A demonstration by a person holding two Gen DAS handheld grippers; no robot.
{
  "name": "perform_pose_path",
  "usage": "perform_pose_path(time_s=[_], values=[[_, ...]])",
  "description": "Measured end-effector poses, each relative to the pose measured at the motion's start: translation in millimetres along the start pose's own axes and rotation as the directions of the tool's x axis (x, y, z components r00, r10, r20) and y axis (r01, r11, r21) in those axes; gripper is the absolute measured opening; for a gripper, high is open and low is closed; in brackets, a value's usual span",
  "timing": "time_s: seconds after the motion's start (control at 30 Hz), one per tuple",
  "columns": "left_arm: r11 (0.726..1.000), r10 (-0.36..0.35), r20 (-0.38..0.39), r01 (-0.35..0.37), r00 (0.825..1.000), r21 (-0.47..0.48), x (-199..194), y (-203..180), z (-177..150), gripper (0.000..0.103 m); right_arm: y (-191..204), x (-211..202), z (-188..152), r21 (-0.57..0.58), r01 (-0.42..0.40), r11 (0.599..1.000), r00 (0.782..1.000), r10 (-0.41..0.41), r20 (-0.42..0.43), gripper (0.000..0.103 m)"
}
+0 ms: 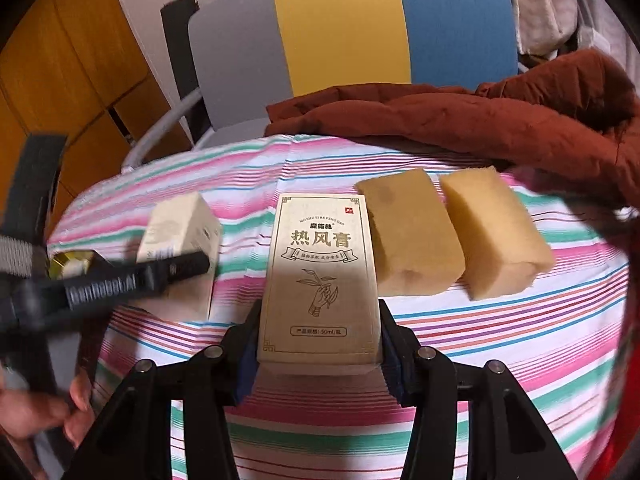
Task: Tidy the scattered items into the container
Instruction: 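Grasp a cream box with the left tool while the right tool grasps another, then carry both cream boxes over the gold tray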
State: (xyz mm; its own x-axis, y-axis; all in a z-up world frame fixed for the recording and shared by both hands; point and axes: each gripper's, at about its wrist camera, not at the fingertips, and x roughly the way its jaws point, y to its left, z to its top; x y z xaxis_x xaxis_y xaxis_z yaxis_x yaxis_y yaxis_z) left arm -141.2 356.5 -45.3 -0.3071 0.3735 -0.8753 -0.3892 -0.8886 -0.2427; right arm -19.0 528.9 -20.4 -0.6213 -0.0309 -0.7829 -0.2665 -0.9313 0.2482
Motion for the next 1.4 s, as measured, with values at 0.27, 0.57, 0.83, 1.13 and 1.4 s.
perform_pose_path(time_s=[0.27,0.57,0.83,1.13,1.4], values=[[0.998,-0.067,0.018,0.067,0.998,0.012,-27.6,20.4,-31.1,0.056,2.4,-3.0,-1.3,0.014,-0.041,0.999,0.999,0.04,0.024,0.051],[0.989,-0.147,0.07,0.149,0.987,-0.021,-72.4,51.2,-63.3,0.052,24.6,-13.0,-4.5,-0.048,-0.086,0.995,0.993,0.09,0.073,0.051],[0.983,-0.184,0.131,0.182,0.974,0.023,-116.2,72.2,-89.8,0.052,45.9,-6.6,-14.3,-0.086,-0.121,0.989,0.991,0.124,0.039,0.051],[0.983,-0.175,0.228,0.184,0.958,-0.015,-165.0,122.7,-112.2,0.052,75.7,-21.5,-27.9,-0.143,-0.112,0.983,0.992,0.118,0.041,0.051],[0.981,-0.133,0.287,0.168,0.949,-0.101,-185.7,169.9,-122.7,0.052,131.7,-48.7,-42.5,-0.142,-0.208,0.968,0.974,0.218,0.055,0.051]])
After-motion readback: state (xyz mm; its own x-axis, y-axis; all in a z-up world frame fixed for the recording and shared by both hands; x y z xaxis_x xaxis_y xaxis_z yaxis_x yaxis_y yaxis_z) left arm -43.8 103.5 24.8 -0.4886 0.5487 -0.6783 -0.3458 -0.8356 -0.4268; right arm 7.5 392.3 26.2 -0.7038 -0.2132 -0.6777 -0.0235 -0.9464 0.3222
